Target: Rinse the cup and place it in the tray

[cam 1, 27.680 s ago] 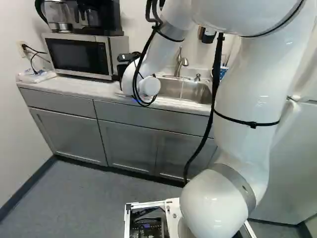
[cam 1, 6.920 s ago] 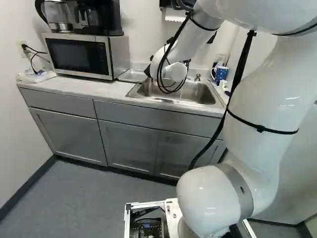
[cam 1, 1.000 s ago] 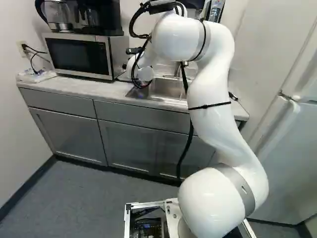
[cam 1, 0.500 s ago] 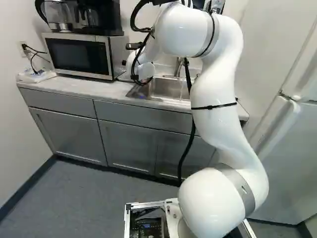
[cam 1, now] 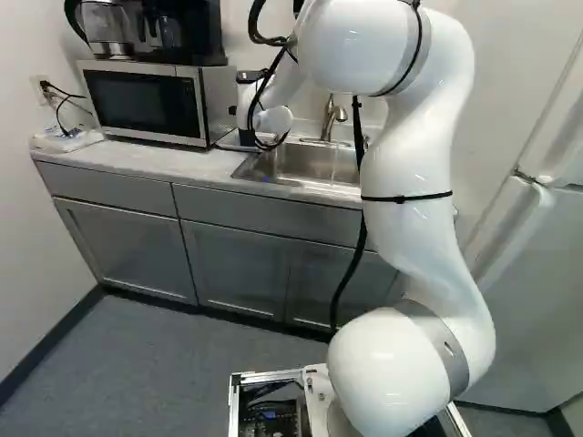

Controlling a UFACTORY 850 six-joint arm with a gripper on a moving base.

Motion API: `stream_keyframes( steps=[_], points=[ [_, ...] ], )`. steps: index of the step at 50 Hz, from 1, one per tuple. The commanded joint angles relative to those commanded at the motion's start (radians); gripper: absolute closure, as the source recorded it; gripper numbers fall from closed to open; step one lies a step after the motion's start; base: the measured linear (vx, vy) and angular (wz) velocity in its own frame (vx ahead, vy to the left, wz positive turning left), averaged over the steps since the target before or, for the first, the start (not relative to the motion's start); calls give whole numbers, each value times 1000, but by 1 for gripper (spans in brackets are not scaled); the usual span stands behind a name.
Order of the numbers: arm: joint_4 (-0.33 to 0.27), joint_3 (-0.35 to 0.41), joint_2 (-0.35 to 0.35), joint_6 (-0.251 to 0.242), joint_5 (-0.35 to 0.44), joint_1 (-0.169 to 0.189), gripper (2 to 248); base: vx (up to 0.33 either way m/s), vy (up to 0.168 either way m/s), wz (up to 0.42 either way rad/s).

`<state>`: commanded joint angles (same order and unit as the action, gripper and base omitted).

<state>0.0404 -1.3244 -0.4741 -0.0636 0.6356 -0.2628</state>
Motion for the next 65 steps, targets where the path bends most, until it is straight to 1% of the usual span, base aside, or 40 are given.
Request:
stream_keyframes(
  steps=[38, 65],
  points=[
    [0, 80, 133, 0, -99, 36, 3, 0, 0, 0],
    [0, 137, 229, 0, -156, 94, 3, 0, 0, 0]
  ],
)
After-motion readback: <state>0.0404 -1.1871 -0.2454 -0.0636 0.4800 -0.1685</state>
